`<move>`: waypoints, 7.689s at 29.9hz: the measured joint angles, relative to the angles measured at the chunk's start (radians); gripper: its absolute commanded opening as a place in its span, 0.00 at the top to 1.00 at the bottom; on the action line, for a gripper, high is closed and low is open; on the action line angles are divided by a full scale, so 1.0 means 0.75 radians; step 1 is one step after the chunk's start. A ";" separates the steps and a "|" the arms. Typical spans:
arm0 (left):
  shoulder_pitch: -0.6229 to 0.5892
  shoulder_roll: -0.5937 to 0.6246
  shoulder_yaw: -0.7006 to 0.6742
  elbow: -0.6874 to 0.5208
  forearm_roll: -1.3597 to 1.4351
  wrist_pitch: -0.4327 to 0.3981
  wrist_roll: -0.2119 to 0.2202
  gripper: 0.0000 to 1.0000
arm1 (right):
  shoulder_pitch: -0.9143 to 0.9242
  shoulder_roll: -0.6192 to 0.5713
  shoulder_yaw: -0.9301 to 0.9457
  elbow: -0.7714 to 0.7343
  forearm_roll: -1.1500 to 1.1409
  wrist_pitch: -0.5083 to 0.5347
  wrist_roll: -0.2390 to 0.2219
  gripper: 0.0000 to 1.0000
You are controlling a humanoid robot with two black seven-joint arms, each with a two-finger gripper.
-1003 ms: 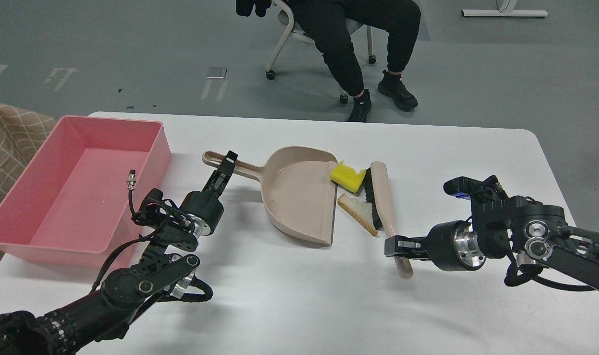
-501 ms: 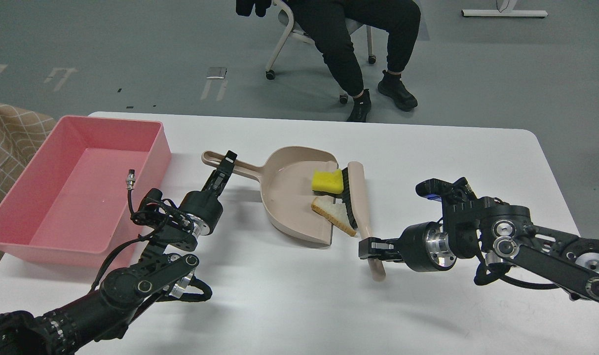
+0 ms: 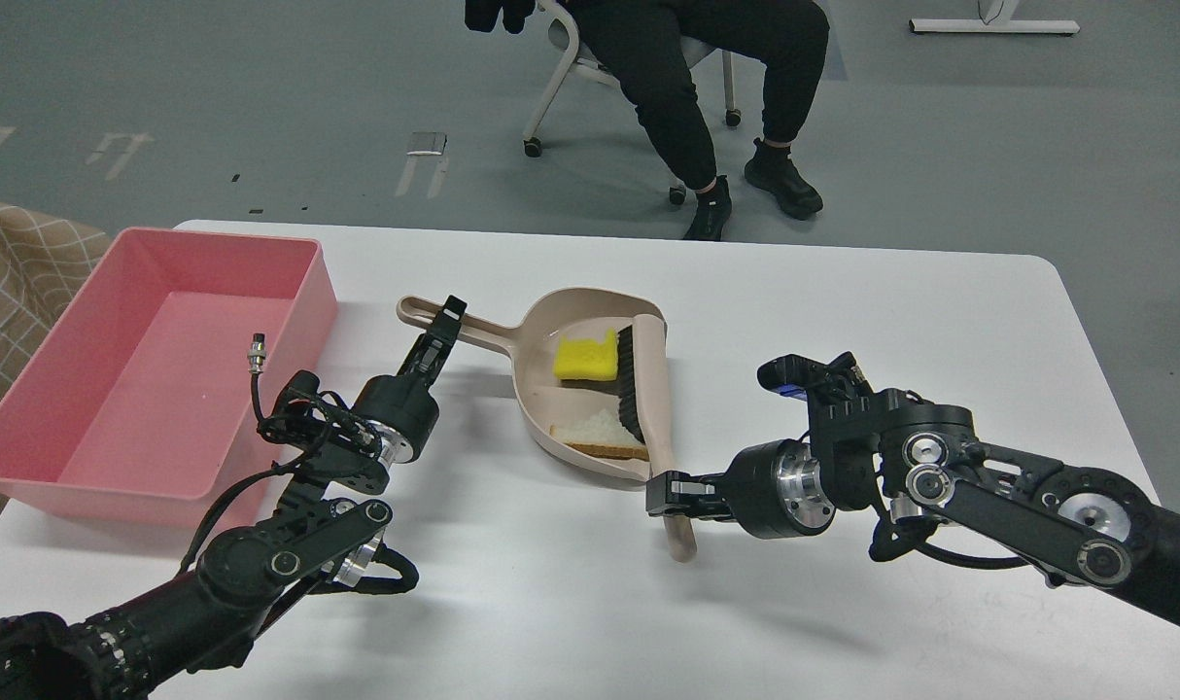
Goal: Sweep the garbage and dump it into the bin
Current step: 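Sweep the yellow sponge and wooden stick into the dustpan with the brush, then brush the sponge and stick farther into the dustpan with the right gripper, then lift the brush away from the dustpan with the right gripper, then lift the dustpan with the left gripper over the pink bin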
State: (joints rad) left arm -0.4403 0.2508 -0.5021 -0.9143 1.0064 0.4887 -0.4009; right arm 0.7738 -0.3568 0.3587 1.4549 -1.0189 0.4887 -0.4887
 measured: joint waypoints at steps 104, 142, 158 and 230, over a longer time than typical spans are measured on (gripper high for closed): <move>0.004 0.021 -0.014 -0.041 -0.031 0.000 0.001 1.00 | 0.121 -0.188 -0.030 0.240 0.169 0.000 0.000 1.00; -0.003 0.019 -0.006 -0.041 -0.031 0.000 -0.001 1.00 | 0.231 0.090 0.042 0.082 0.175 0.000 0.000 1.00; -0.007 0.026 -0.017 -0.050 -0.067 0.000 0.001 1.00 | 0.245 -0.152 0.118 0.150 0.222 0.000 0.000 1.00; -0.218 0.621 -0.120 -0.221 -0.629 -0.314 -0.001 1.00 | 0.086 -0.544 0.209 0.157 0.342 0.000 0.000 1.00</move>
State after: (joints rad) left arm -0.6034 0.7166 -0.5918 -1.0798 0.5345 0.2529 -0.4019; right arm 0.8385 -0.7645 0.5153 1.5724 -0.7622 0.4887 -0.4887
